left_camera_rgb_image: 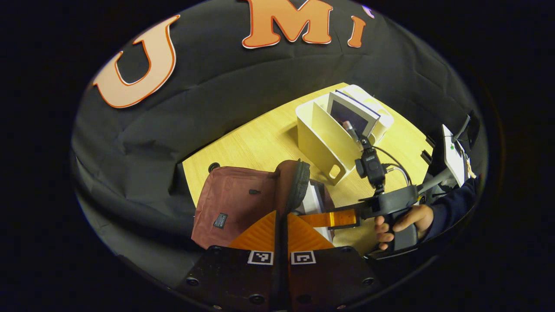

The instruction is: Open the schoolbag, grab two books from the bookshelf and put them into the schoolbag.

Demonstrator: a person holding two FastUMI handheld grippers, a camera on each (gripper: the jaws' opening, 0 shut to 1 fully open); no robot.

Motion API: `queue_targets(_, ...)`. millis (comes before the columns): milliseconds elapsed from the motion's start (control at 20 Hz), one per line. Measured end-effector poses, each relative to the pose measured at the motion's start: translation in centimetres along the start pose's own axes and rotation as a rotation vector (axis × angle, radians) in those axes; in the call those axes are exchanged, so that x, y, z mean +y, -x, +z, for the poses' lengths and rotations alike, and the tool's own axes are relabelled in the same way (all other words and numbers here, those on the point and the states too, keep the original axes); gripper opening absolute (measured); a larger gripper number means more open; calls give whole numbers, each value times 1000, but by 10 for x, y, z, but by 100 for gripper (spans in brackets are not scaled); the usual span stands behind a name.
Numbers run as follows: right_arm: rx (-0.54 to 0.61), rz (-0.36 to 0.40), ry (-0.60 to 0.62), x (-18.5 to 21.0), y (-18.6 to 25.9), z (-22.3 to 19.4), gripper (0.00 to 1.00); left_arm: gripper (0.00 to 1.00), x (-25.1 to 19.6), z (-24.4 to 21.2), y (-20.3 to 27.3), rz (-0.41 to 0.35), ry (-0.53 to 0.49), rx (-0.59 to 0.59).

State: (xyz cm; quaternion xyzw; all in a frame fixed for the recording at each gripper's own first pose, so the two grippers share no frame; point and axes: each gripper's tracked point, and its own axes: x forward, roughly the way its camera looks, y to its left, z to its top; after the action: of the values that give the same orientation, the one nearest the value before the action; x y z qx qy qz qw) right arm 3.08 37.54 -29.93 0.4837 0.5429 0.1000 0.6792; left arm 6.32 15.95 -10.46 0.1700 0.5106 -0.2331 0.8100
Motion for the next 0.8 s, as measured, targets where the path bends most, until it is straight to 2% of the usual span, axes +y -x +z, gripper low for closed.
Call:
queue_targets(350, -3, 28, -50, -1, -6, -11, 31, 1, -40, 22, 22, -16, -22, 2)
queue_targets(450, -60, 25, -56, -2, -8, -1, 33, 1, -46, 30, 26, -19, -20, 3)
queue_targets(500, -75, 28, -60, -1, -6, 2, 43, 1, -43, 29, 27, -14, -16, 1)
queue_targets(550, -71, 20, -60, -3, -5, 0, 44, 1, -42, 29, 30, -19, -16, 4)
queue_targets(600, -59, 10, -63, -4, -2, -1, 22, 1, -42, 26, 28, -19, 1, 1)
queue_targets(650, -44, -11, -64, -7, 1, -2, 35, 1, -38, 25, 29, -28, 9, 2)
queue_targets(750, -46, -40, -44, -12, 7, -3, 34, 1, -28, 26, 28, -29, 24, -2)
queue_targets(800, -59, -55, -27, -16, 13, 1, 47, 1, -26, 25, 27, -34, 28, -10)
